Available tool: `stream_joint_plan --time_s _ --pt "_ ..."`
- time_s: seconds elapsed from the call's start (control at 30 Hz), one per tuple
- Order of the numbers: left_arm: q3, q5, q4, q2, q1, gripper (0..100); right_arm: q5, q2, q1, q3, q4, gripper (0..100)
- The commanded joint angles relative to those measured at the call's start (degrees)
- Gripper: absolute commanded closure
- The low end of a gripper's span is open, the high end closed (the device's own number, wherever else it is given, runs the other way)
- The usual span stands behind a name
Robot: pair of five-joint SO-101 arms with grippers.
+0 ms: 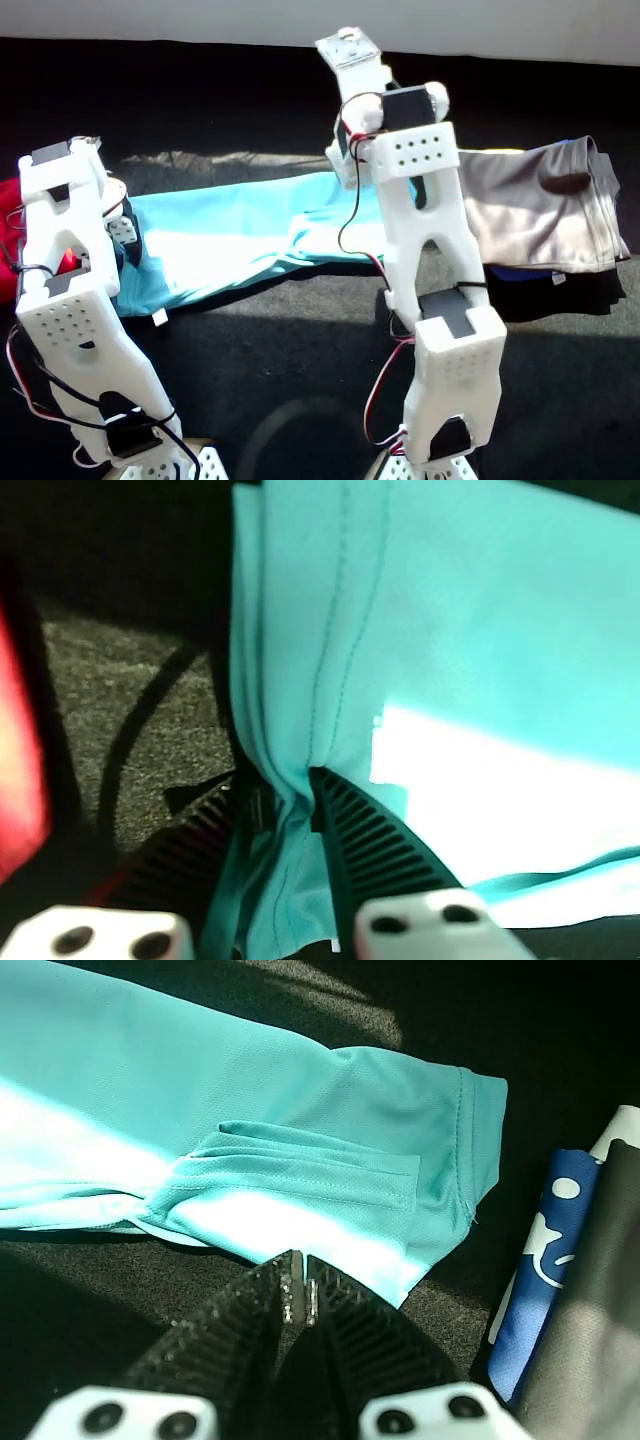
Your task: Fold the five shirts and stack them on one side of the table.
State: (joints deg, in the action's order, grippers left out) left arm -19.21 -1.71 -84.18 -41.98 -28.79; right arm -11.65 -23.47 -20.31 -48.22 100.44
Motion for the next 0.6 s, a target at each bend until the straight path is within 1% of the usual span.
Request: stream_joint_plan --time_s 0.0,0.03,0.1,0.3,0.4,0.47,0.57 --pt "-0.5 0.2 0.3 -0.3 -3.6 99 -0.4 9.6 0.6 0.7 0.7 98.0" --pt "-1.1 0.2 0.0 -0.3 -4.3 99 -0.4 11.4 0.7 2.2 0.7 98.0" --pt "-4.6 -0.8 -3.1 -0.4 -6.0 99 -0.4 15.3 0.7 6.1 0.7 98.0" --pt "-20.8 -4.0 -13.1 -0.7 -9.5 99 -0.6 30.3 0.7 22.9 0.5 98.0" --pt "-25.5 -4.6 -16.7 -0.4 -9.0 99 -0.6 38.1 0.7 32.3 0.4 98.0" --pt "-25.9 -4.6 -16.9 -0.2 -7.5 99 -0.6 42.0 0.7 39.3 0.0 98.0" --pt "-23.6 -4.6 -16.9 0.7 -3.8 99 -0.6 47.3 2.2 50.9 -4.4 98.0"
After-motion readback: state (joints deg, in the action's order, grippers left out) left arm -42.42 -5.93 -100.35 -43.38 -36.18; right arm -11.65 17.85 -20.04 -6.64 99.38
